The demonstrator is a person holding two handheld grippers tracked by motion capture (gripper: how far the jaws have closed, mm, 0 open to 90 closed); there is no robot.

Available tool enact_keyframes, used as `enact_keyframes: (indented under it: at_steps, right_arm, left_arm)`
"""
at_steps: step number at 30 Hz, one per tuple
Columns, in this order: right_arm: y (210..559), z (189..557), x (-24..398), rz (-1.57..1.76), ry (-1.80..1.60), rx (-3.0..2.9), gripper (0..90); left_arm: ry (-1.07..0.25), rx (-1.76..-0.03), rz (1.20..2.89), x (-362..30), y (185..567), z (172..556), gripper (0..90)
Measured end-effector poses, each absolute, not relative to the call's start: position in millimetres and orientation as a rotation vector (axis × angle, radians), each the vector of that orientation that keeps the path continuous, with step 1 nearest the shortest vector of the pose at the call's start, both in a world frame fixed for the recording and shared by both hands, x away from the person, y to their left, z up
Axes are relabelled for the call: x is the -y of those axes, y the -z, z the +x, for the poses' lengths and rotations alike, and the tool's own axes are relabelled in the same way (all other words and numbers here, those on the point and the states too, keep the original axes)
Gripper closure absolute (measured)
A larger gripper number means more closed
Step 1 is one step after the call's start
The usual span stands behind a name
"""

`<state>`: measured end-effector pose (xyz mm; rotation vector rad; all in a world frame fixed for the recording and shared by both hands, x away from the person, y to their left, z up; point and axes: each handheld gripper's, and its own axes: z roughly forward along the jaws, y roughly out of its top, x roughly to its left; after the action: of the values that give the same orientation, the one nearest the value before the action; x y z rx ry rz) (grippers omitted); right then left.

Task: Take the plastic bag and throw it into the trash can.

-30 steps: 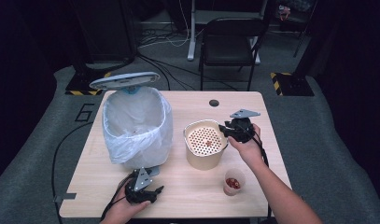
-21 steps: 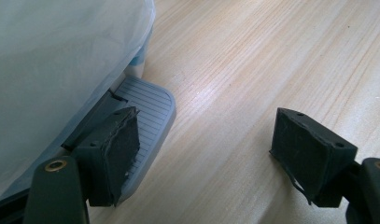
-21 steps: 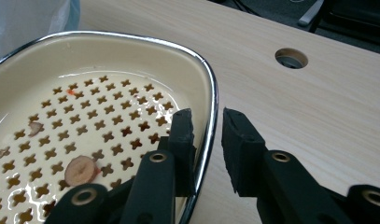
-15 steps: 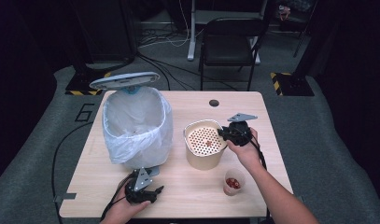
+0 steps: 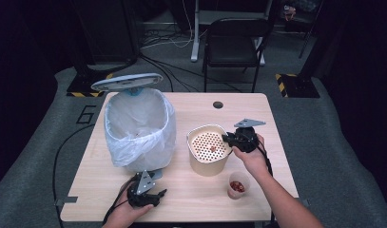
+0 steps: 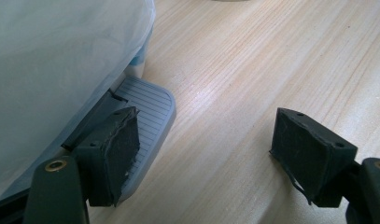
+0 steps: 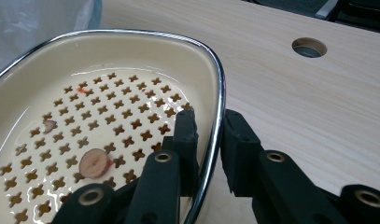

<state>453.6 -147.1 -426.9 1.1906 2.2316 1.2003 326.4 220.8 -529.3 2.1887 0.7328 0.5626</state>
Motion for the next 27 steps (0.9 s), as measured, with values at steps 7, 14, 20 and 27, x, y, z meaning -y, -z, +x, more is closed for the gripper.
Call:
enact_keyframes:
  at_steps: [7,14,20,27]
  right_arm:
    - [428,443,147,1.172,-1.228,-2.252,76.8]
    - [427,434,147,1.155,-1.250,-2.244,66.9]
    - [414,418,153,1.105,-1.301,-2.182,56.9]
    - [407,392,173,1.105,-1.341,-2.136,46.7]
  left_arm:
    - [-0.563,-0.733,2.188,-221,529,326,23.2]
    - [-0.564,-0.734,2.188,-221,529,326,23.2]
    - [-0.564,-0.735,2.188,-221,529,326,23.1]
    - [-0.564,-0.735,2.188,-221,529,326,23.2]
